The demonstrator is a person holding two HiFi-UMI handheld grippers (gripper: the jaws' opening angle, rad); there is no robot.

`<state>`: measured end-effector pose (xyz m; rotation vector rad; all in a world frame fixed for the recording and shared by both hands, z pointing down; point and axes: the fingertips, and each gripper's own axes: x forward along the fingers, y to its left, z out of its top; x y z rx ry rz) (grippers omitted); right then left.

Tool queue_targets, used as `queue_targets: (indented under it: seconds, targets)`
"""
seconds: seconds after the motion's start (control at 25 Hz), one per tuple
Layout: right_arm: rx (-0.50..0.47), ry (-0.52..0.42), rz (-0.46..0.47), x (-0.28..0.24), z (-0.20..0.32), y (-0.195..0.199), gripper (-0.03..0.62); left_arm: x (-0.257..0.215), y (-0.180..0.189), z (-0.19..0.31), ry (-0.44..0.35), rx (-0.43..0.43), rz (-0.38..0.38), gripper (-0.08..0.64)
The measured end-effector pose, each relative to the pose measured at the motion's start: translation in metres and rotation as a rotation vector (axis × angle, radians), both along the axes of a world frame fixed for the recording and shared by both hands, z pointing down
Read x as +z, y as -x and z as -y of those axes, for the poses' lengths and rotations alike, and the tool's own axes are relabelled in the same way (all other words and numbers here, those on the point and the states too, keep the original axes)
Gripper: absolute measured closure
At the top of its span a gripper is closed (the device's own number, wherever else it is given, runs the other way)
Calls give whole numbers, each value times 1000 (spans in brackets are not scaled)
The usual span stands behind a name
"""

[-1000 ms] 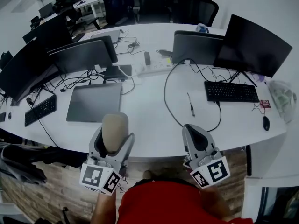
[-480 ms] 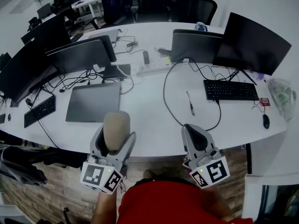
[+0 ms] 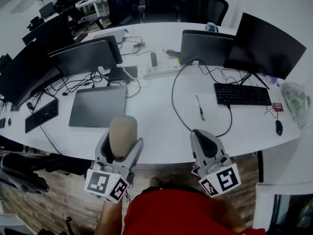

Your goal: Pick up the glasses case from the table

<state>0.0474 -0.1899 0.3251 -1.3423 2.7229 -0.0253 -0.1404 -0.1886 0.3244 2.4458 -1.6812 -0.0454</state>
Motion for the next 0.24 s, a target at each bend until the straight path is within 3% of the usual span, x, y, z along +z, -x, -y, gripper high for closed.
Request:
queue_targets:
  seconds: [0.24]
  targets:
    - [-4,0,-4,1,2,3,589,1,-1,3,0,8,4,172]
